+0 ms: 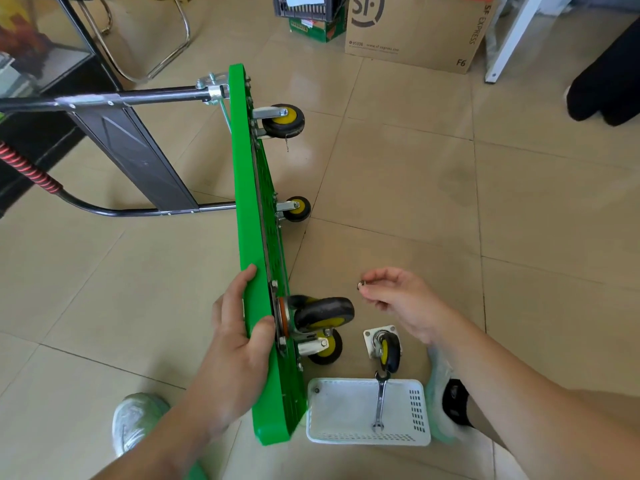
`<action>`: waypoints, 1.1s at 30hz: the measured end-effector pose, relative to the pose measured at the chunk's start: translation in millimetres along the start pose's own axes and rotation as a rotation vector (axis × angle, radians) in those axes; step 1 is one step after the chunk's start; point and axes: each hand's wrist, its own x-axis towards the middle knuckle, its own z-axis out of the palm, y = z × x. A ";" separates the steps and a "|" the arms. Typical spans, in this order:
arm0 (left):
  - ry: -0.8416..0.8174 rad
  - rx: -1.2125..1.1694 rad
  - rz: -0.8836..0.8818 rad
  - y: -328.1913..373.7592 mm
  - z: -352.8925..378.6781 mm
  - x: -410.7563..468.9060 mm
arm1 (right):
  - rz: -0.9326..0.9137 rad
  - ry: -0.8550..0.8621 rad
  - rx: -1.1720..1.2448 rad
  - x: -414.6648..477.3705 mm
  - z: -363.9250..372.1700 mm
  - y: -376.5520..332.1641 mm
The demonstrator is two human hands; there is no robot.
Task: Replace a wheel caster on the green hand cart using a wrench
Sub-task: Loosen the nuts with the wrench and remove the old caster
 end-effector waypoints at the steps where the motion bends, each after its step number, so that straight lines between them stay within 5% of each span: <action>1: 0.011 -0.002 0.006 1.7 0.5 -0.3 | 0.033 0.019 0.019 -8.6 -4.2 13.0; 16: 0.032 -0.001 -0.025 0.9 3.1 -2.3 | 0.274 0.039 -0.276 -48.1 31.1 163.3; 26: 0.016 -0.024 -0.034 4.8 1.2 -3.9 | -0.106 0.038 -0.195 -91.9 41.4 4.1; 33: -0.001 -0.042 -0.042 5.0 1.3 -4.4 | -0.400 0.004 -0.520 -48.6 80.0 -62.2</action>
